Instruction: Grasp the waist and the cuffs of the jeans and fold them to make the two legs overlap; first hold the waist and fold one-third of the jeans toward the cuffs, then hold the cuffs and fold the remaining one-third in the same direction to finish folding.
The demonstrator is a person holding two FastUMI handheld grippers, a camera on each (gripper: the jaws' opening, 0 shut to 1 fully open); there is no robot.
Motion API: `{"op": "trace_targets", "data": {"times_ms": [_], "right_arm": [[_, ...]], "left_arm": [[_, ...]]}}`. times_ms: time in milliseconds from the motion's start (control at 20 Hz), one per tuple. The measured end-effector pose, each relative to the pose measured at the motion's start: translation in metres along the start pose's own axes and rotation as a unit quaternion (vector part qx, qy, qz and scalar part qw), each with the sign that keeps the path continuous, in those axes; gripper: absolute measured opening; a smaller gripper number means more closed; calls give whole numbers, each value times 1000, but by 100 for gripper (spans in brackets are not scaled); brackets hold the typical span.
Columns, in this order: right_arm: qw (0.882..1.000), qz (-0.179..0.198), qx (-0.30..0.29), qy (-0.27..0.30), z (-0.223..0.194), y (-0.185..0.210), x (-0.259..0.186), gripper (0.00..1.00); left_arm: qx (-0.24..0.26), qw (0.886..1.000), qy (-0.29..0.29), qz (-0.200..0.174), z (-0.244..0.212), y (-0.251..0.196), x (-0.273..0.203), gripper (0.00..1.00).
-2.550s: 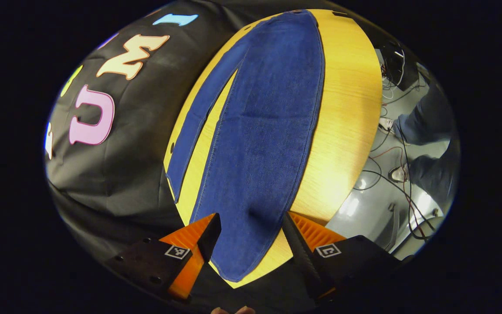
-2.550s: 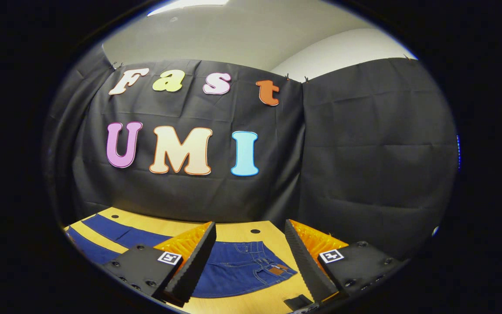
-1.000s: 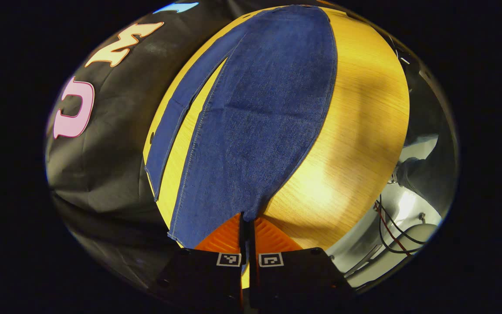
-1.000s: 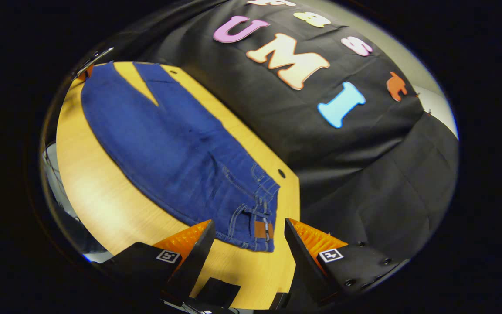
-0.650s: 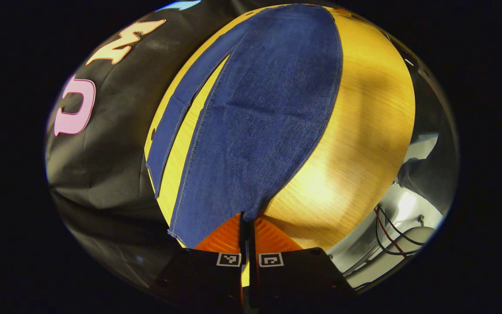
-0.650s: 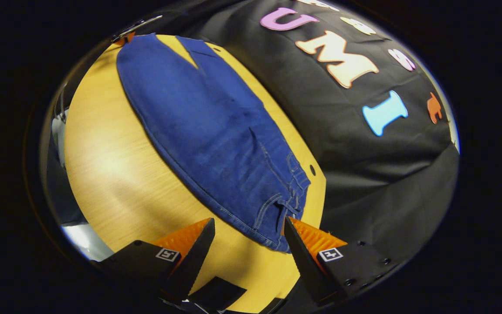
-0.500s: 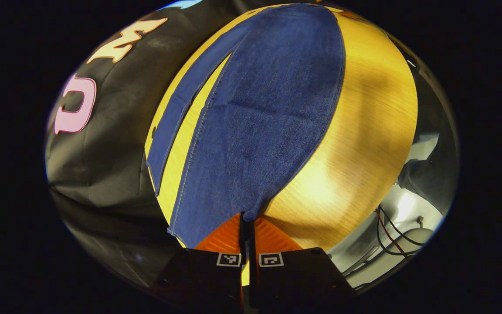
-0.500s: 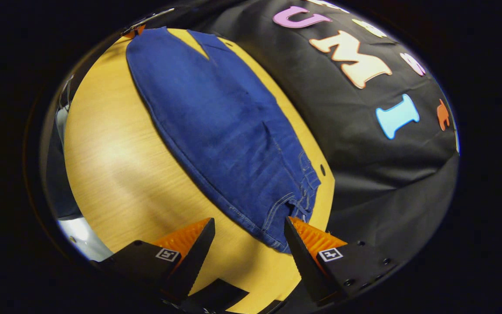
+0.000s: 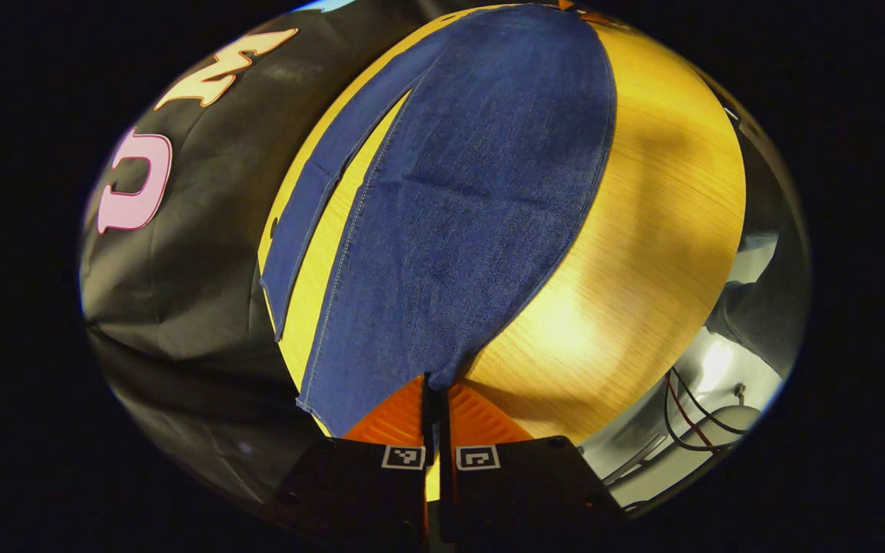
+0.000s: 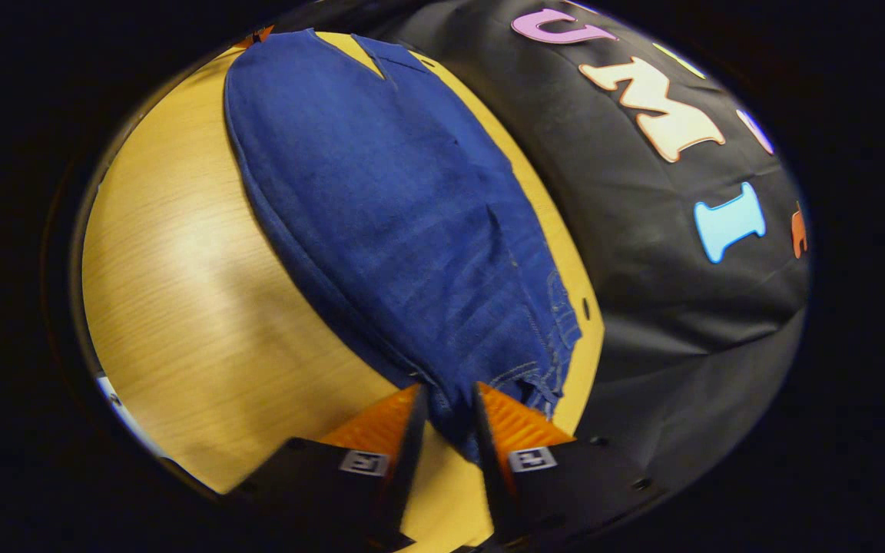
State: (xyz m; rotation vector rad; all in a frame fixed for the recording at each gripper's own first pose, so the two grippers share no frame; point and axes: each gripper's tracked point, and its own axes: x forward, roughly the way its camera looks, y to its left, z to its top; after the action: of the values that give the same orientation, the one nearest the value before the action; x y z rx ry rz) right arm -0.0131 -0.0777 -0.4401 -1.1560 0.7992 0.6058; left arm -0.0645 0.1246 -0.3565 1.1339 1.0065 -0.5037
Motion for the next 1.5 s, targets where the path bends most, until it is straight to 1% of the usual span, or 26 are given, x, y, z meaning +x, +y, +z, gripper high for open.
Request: {"op": "trace_targets", "data": {"times_ms": [50, 100, 150, 200, 250, 300, 450, 600, 650, 700, 800, 850, 950, 1050, 1100, 1150, 1250, 1350, 1500], "right_arm": [[1000, -9, -9, -4, 1, -4, 2, 19], [1000, -15, -8, -8, 4, -10, -3, 7], [1000, -15, 5, -5, 3, -9, -8, 5], [999, -13, 32, -1, 2, -8, -1, 2], [998, -22, 57, -2, 5, -14, -5, 3], [996, -35, 85, -7, 11, -26, -10, 3], [985, -77, 154, -32, 36, -71, -21, 3], [975, -111, 184, -57, 60, -110, -29, 3], [971, -122, 192, -66, 68, -123, -30, 3], [968, -131, 200, -73, 75, -135, -30, 2], [961, -149, 216, -84, 88, -156, -24, 3], [957, -157, 228, -91, 95, -166, -21, 2], [944, -170, 263, -101, 106, -183, -11, 3], [932, -180, 292, -112, 117, -198, 1, 2], [928, -184, 305, -114, 120, -203, 8, 3], [923, -187, 314, -118, 125, -210, 17, 1], [916, -188, 333, -125, 133, -220, 38, 2], [913, -178, 347, -124, 136, -226, 62, 2], [917, -160, 347, -119, 139, -226, 103, 2]], "left_arm": [[-5, 1000, -1, 1, 0, 0, 0, 0], [-13, 1000, -3, 3, 1, 2, 0, 0], [-30, 1000, -3, 5, 0, 2, 1, 0], [-49, 999, -3, 6, 2, 4, 1, 0], [-83, 997, 2, 5, 1, 6, 0, 0], [-105, 994, 2, 9, 4, 11, -2, 0], [-169, 985, -17, 39, 21, 46, -13, 0], [-227, 971, -39, 63, 42, 100, -26, 0], [-238, 968, -44, 67, 47, 114, -26, 0], [-245, 965, -54, 76, 54, 133, -25, 0], [-240, 964, -62, 93, 69, 167, -19, 0], [-235, 965, -64, 101, 78, 181, -21, 0], [-236, 963, -66, 113, 90, 204, -12, 0], [-248, 959, -71, 122, 102, 222, -2, 0], [-259, 955, -73, 126, 109, 231, 4, 0], [-271, 951, -75, 127, 114, 240, 12, 0], [-291, 945, -76, 129, 128, 256, 27, 0], [-304, 940, -80, 130, 143, 270, 46, 0], [-315, 937, -71, 129, 162, 286, 81, 0]]}}
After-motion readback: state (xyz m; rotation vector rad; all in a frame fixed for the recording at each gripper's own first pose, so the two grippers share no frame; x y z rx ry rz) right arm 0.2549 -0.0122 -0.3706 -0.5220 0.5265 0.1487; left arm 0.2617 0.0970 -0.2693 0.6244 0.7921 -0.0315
